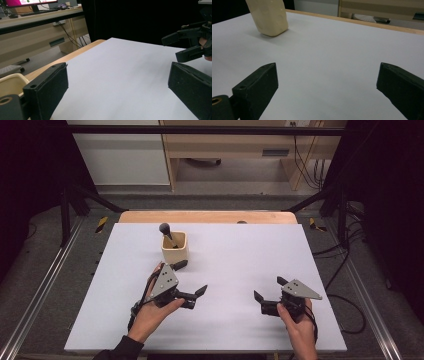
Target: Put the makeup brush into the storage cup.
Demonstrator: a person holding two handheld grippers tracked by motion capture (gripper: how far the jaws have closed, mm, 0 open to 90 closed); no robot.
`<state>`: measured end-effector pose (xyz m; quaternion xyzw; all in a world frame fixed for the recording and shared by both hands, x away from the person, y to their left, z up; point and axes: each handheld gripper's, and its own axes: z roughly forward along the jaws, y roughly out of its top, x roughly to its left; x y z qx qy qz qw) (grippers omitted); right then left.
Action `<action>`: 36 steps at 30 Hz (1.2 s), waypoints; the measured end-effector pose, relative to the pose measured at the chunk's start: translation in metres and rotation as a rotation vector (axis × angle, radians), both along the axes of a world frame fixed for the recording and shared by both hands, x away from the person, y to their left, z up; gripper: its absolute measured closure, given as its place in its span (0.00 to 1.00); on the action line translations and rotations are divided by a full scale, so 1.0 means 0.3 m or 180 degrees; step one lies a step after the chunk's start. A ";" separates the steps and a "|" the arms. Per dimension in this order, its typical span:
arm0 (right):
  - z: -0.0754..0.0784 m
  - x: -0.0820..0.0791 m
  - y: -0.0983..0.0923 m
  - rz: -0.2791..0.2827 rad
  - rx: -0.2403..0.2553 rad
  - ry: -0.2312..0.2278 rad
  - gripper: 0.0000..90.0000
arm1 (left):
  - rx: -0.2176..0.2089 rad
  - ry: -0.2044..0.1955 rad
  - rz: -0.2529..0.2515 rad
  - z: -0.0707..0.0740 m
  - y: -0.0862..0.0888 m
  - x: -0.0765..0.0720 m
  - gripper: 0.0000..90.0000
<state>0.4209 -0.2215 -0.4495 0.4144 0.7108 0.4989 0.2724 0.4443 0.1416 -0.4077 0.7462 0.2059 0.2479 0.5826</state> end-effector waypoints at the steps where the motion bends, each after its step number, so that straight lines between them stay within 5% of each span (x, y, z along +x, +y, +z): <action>1: 0.000 0.000 0.000 -0.0003 0.0005 0.0001 0.04 | -0.0005 -0.0002 0.0002 -0.001 0.005 -0.003 0.03; 36: 0.020 -0.001 -0.007 0.0016 -0.0045 -0.0069 0.05 | -0.0100 -0.0047 0.0222 -0.020 0.200 -0.051 0.03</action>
